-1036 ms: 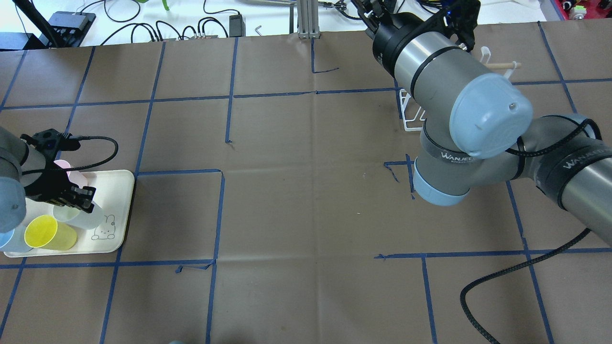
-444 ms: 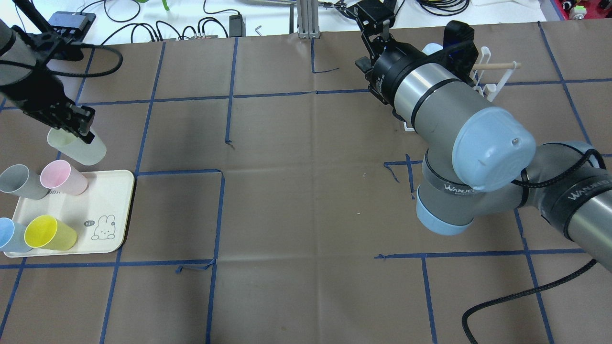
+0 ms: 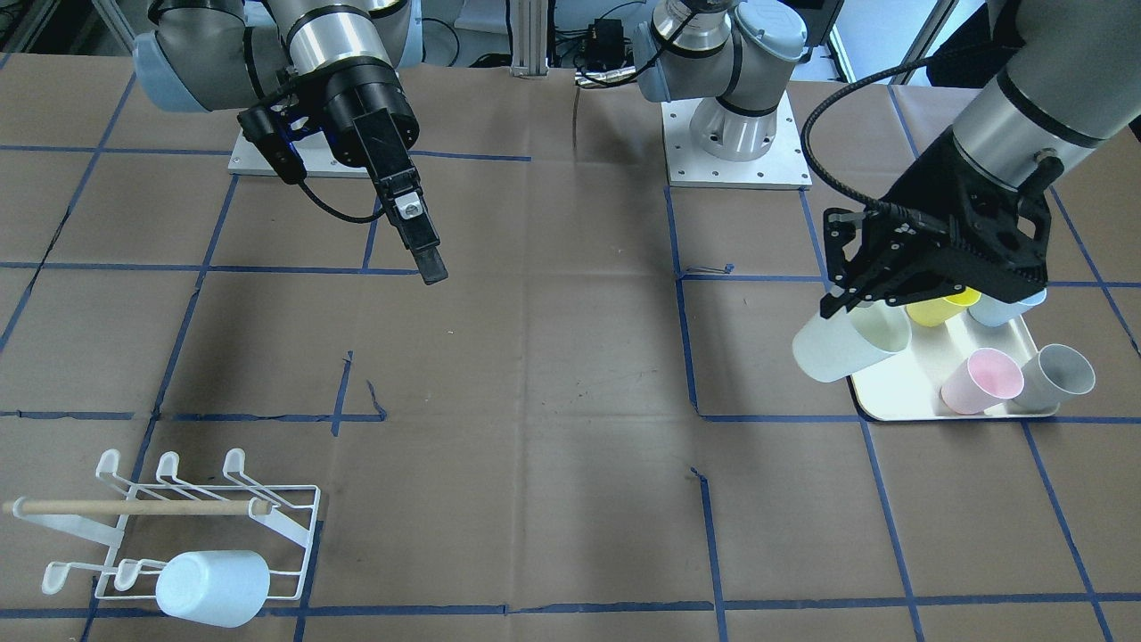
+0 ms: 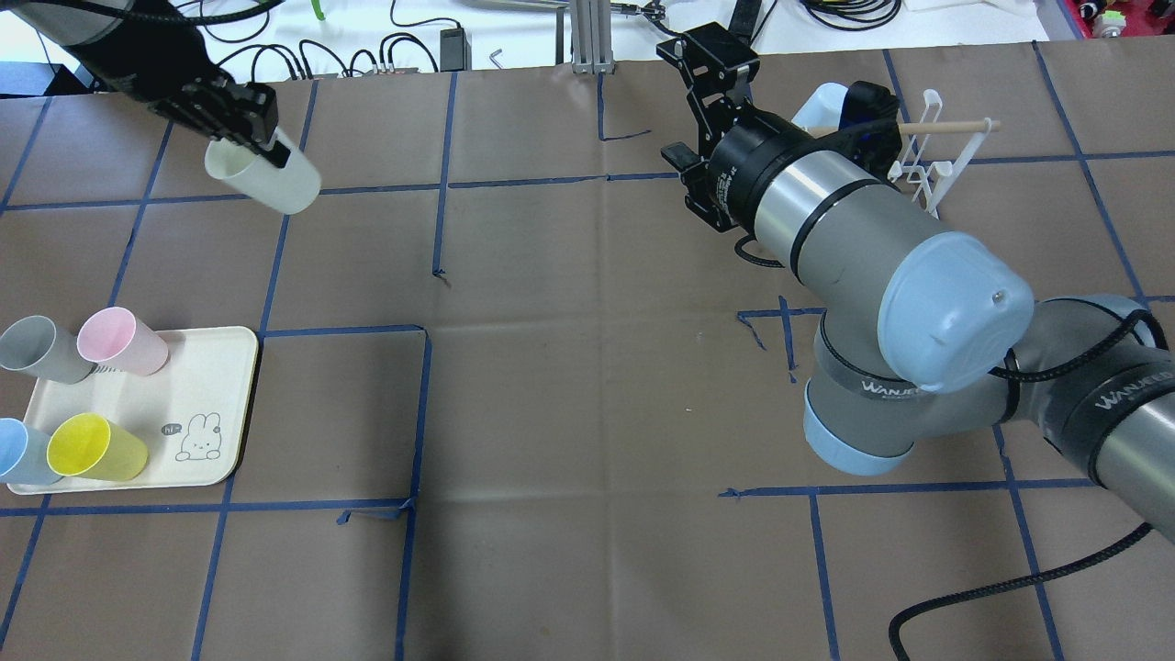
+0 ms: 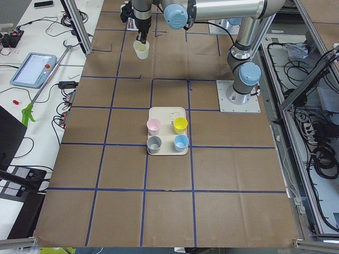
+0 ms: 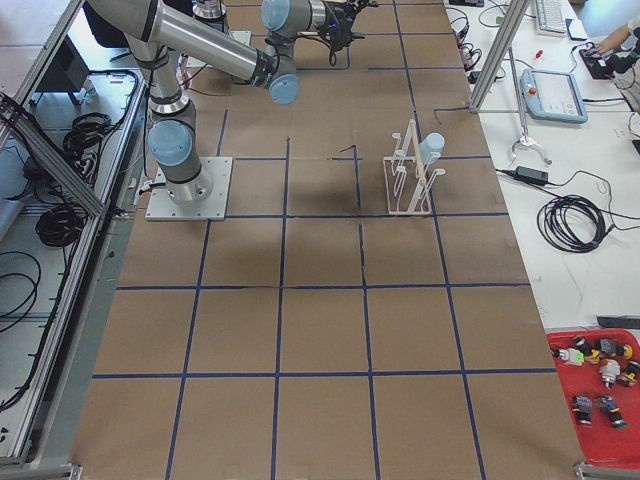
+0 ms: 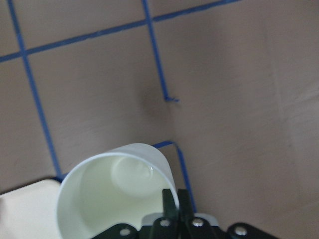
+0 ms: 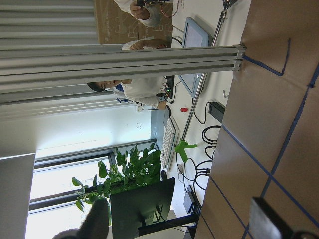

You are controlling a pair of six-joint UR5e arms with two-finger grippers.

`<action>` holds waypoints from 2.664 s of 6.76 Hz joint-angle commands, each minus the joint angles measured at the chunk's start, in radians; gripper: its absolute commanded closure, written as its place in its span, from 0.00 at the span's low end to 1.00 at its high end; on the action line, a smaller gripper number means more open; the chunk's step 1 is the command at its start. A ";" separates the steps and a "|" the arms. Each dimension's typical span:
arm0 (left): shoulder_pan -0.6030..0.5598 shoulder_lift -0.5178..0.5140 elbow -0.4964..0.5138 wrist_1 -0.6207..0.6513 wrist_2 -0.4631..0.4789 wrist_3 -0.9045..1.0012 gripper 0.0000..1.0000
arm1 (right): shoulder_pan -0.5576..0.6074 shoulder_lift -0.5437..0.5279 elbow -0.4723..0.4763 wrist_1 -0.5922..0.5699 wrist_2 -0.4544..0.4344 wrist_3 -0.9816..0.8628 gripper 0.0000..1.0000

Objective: Transfer IKEA cup to right arm and place on rack

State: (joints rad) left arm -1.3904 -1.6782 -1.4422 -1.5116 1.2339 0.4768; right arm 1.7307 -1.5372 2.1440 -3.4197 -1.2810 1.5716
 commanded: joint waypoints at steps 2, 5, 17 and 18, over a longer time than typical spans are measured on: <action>-0.012 0.076 -0.120 0.311 -0.339 0.020 1.00 | 0.001 0.002 0.004 0.022 -0.009 -0.007 0.00; -0.013 0.089 -0.364 0.813 -0.592 0.011 1.00 | 0.001 0.008 0.004 0.020 -0.009 -0.009 0.00; -0.082 -0.015 -0.682 1.489 -0.702 -0.066 1.00 | 0.078 0.005 -0.016 0.220 -0.001 0.106 0.01; -0.084 -0.015 -0.682 1.489 -0.702 -0.066 1.00 | 0.089 0.006 -0.042 0.261 -0.001 0.116 0.02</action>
State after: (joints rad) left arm -1.4724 -1.6940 -2.1245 -0.0231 0.5325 0.4119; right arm 1.8067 -1.5319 2.1243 -3.1979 -1.2825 1.6759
